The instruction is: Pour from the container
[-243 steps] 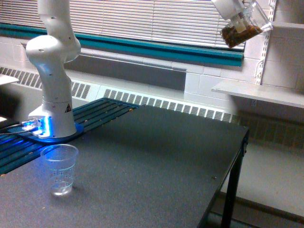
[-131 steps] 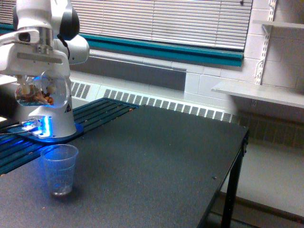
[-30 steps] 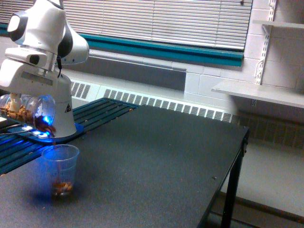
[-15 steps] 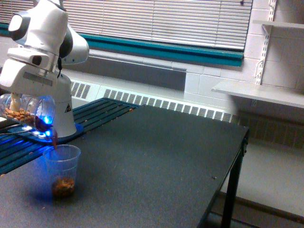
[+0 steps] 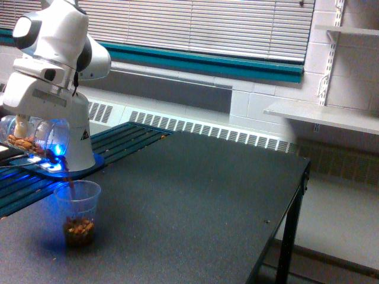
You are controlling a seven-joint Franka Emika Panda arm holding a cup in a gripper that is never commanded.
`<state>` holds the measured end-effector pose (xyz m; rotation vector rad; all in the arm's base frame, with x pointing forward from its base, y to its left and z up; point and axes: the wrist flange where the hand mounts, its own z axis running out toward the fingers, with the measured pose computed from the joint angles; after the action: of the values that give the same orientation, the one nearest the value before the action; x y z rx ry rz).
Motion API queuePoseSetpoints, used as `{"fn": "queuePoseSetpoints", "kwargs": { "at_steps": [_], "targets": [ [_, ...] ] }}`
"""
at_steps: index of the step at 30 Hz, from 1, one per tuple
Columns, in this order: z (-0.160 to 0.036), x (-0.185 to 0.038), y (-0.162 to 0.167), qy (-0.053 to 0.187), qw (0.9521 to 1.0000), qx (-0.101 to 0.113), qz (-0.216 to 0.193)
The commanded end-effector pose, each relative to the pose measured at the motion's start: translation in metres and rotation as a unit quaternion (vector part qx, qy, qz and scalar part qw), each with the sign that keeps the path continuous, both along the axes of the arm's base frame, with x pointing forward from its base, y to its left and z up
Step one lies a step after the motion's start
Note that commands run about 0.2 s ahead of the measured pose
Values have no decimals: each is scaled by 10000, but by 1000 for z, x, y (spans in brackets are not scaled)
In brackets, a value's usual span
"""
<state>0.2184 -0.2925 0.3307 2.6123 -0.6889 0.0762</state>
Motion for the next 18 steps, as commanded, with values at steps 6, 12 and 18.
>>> {"fn": "queuePoseSetpoints", "kwargs": {
  "at_steps": [6,12,18],
  "targets": [
    [7,4,0,153,9997,-148,149],
    [9,5,0,248,9993,-206,170],
    [14,8,1,396,9986,-250,228]
  ]
}}
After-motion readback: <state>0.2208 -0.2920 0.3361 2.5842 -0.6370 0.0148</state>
